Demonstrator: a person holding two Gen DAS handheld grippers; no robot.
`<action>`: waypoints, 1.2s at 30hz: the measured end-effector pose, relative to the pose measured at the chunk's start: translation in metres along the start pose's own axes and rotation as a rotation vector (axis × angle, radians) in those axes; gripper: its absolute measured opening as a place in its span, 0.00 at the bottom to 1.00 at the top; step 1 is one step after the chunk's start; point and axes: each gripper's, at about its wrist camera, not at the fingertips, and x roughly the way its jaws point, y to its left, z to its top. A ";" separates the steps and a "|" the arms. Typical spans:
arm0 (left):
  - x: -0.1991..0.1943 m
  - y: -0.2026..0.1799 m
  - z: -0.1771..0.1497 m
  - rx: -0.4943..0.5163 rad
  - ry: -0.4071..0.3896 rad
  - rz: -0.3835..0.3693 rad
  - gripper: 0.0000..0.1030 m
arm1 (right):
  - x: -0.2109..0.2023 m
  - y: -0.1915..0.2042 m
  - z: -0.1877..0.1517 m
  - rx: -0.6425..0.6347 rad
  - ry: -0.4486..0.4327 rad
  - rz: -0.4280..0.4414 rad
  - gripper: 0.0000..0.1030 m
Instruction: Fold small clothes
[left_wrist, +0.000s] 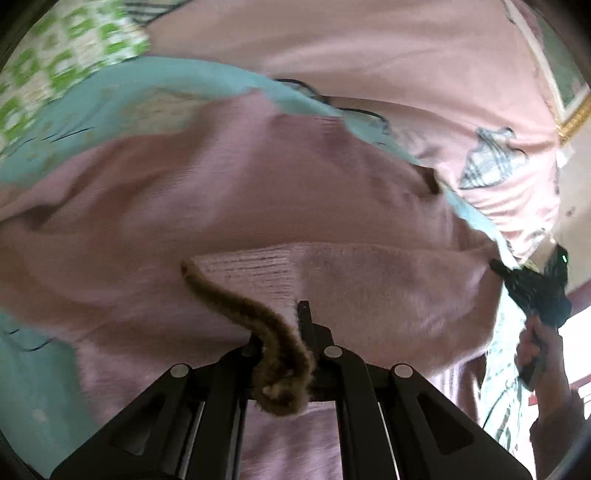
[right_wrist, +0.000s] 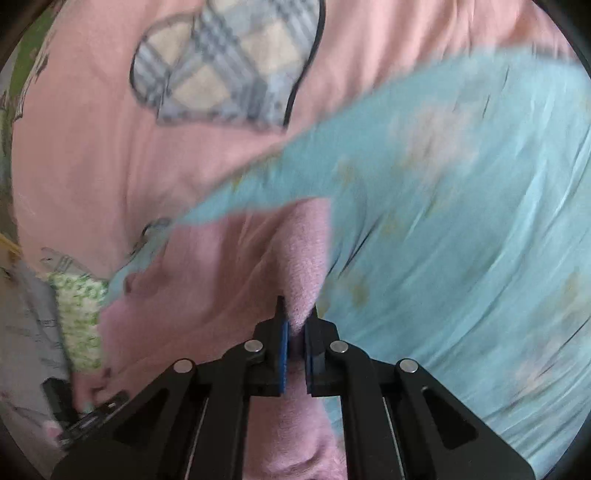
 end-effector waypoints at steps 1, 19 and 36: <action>0.005 -0.009 0.001 0.019 0.002 -0.010 0.04 | -0.003 -0.005 0.008 -0.002 -0.007 -0.012 0.07; -0.003 0.003 -0.015 0.048 0.017 0.104 0.38 | -0.012 0.006 -0.010 -0.103 -0.008 -0.135 0.29; -0.156 0.182 -0.100 -0.410 -0.120 0.448 0.68 | -0.016 0.090 -0.145 -0.123 0.178 0.138 0.38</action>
